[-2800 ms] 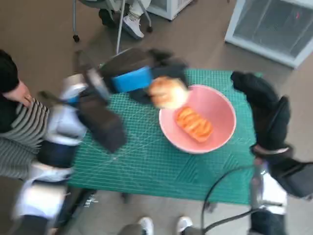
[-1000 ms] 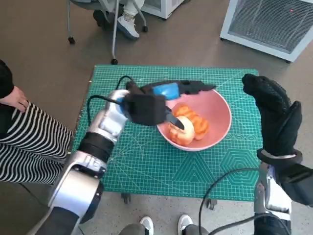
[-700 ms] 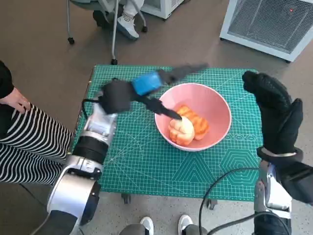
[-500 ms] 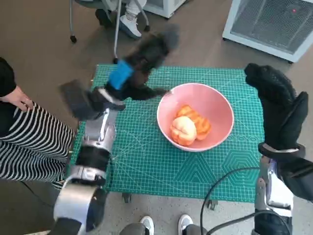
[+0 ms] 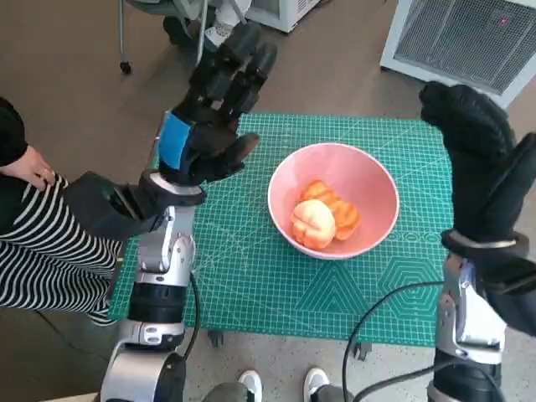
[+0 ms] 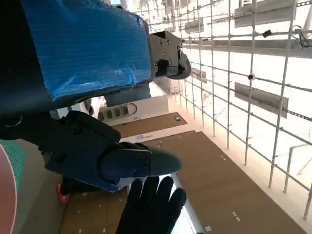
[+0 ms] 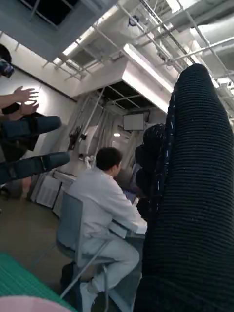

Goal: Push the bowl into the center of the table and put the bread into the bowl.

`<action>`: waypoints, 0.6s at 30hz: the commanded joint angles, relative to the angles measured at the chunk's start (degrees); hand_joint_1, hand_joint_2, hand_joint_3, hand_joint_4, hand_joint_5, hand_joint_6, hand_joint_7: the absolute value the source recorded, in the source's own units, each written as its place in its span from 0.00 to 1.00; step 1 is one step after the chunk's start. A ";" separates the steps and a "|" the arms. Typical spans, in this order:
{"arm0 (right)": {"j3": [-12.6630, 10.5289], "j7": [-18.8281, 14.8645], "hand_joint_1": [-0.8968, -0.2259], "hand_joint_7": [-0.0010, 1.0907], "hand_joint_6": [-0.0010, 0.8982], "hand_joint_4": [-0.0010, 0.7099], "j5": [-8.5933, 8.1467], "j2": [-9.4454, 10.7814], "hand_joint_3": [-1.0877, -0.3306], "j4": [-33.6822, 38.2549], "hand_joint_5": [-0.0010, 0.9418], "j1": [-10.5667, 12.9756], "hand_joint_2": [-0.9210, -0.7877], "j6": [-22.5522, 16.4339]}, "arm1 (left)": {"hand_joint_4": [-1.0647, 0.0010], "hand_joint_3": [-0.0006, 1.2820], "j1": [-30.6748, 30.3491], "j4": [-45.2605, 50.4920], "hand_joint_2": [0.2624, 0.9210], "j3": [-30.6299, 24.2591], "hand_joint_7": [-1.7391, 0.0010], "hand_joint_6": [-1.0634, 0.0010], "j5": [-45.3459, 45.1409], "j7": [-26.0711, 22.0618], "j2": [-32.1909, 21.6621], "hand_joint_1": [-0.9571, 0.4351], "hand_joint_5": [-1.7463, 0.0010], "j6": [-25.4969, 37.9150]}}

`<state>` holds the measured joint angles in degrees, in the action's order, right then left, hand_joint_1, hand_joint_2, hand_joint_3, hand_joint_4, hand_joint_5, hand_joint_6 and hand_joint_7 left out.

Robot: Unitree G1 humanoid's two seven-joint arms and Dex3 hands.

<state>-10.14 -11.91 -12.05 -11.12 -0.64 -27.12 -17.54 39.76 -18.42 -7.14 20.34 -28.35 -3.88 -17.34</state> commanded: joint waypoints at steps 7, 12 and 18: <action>0.62 -0.47 0.19 0.47 0.05 0.19 0.02 -0.44 0.40 0.54 0.00 -0.81 0.00 1.21 | 0.89 0.39 -1.72 3.41 1.00 1.68 0.69 1.00 -0.79 -0.77 -1.74 0.13 0.98 2.61; 0.57 -0.96 0.21 0.47 0.05 0.18 -0.20 -0.74 0.40 1.03 0.00 -0.99 0.00 1.13 | 0.90 0.38 -1.88 3.88 1.00 1.83 0.70 1.00 -0.90 -0.78 -1.94 0.13 0.98 2.44; 0.45 -1.29 0.22 0.47 0.05 0.18 -0.31 -1.01 0.40 1.59 0.00 -1.18 0.00 1.06 | 0.90 0.38 -2.14 4.17 1.00 1.80 0.71 1.00 -0.85 -0.36 -1.78 0.12 0.98 2.48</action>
<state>-9.74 -12.53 -12.10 -11.43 0.02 -28.37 -17.40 37.97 -15.26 -5.55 20.07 -28.91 -5.24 -14.99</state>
